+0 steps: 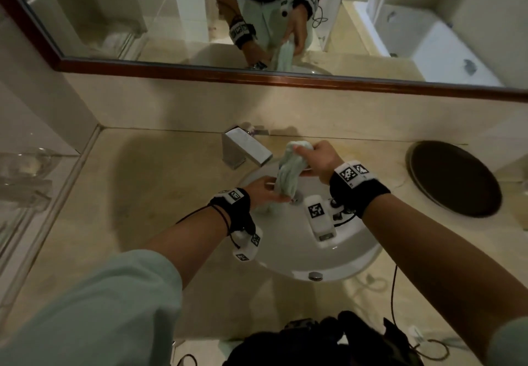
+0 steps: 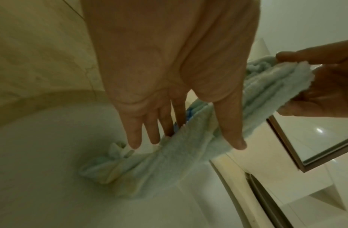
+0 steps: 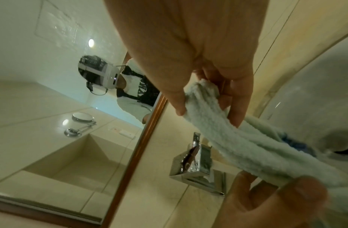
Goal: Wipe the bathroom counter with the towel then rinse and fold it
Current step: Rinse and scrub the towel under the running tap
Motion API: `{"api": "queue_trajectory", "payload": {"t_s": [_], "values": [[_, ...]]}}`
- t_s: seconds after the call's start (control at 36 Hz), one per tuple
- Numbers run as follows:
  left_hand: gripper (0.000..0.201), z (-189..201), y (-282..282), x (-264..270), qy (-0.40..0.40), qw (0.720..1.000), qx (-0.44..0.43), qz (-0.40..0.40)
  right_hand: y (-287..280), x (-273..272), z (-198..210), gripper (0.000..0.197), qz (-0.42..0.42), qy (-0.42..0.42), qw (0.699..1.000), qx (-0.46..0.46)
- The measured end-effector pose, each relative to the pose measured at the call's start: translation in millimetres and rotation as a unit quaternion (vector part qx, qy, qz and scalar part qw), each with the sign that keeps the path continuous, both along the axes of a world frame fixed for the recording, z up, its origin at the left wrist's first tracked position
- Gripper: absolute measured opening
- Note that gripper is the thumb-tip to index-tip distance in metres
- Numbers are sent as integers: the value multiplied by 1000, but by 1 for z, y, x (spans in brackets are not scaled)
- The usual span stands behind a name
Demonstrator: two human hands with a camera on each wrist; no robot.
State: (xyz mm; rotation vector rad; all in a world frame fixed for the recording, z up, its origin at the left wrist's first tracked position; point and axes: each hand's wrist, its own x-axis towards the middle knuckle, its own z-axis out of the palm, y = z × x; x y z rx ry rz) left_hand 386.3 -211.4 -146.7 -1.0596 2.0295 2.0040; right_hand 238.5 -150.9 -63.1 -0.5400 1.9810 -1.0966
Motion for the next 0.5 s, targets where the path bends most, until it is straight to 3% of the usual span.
{"api": "queue_trajectory", "payload": {"t_s": [0.08,0.19,0.28,0.39,0.5], "values": [[57,-3,-1,-4,18,997,-31,63,-1,-4,3,48,-29,-27,999,-3],[21,-6,-3,-2,29,990,-77,111,3,-9,0,38,-61,-57,996,12],[20,-7,-7,4,18,988,-102,118,11,-13,-9,29,-78,-78,994,22],[21,-7,-13,13,53,982,-45,173,19,-17,-28,17,-75,-107,989,66],[30,4,-14,19,70,983,-13,168,25,-21,-56,42,-14,-57,993,102]]}}
